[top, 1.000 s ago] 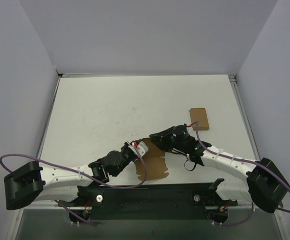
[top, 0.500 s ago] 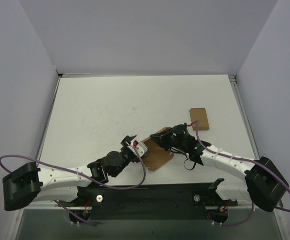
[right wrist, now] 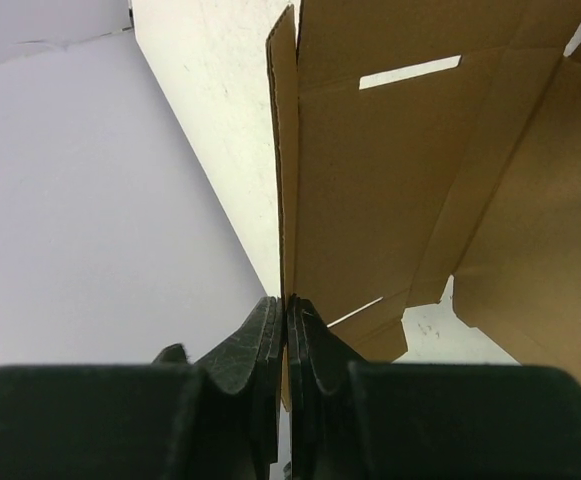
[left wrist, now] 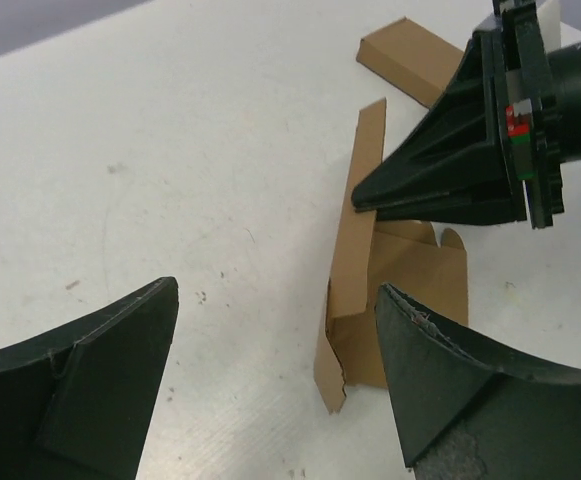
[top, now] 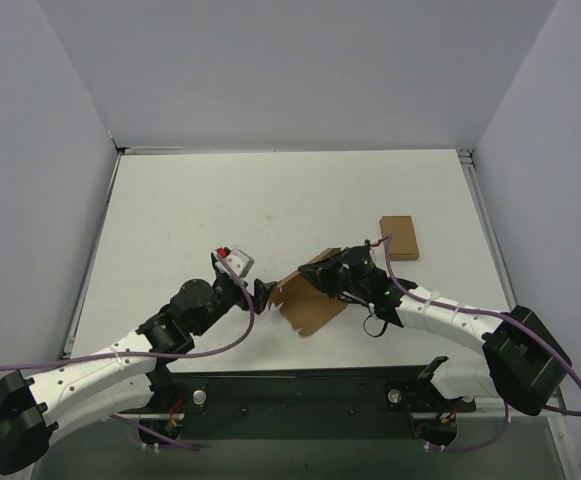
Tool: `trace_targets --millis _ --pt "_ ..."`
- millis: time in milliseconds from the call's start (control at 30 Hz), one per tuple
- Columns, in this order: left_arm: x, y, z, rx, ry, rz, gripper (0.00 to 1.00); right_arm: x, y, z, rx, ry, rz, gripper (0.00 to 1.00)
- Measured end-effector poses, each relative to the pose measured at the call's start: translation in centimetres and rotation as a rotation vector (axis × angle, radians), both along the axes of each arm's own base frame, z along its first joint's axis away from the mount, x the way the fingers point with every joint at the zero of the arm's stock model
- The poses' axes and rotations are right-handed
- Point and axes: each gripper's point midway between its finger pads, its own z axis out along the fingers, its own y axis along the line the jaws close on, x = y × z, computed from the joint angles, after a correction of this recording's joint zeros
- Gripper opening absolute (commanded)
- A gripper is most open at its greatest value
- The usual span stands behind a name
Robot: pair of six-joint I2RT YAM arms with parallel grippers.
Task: Fold the paper box
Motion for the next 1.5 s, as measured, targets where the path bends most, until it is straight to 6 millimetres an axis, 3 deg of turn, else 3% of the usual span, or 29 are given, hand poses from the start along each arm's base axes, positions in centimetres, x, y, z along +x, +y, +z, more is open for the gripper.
trace_targets --millis 267,467,700,967,1133,1333,1500 --pt "-1.6 0.1 -4.1 -0.058 0.215 -0.009 0.81 0.5 -0.4 0.1 -0.038 -0.061 -0.002 0.0" --pt "-3.7 1.4 -8.6 -0.104 0.319 0.025 0.74 1.3 -1.1 0.1 -0.068 -0.096 -0.04 0.0" --pt "-4.9 0.1 -10.2 -0.096 0.363 0.059 0.74 2.1 -2.1 -0.2 -0.099 -0.092 -0.113 0.0" --pt "-3.3 -0.6 -12.6 -0.121 0.411 0.163 0.74 3.0 -3.2 0.2 -0.084 -0.053 -0.228 0.0" --pt "-0.9 -2.1 -12.3 -0.166 0.415 0.182 0.74 3.2 -3.2 0.6 -0.059 -0.028 -0.259 0.0" --pt "1.5 -2.7 -10.2 -0.251 0.375 0.163 0.73 3.0 -3.6 1.2 -0.049 -0.026 -0.272 0.0" --pt "2.5 -4.9 -7.9 -0.239 0.319 0.081 0.63 2.9 -3.7 1.6 -0.043 -0.031 -0.272 0.0"
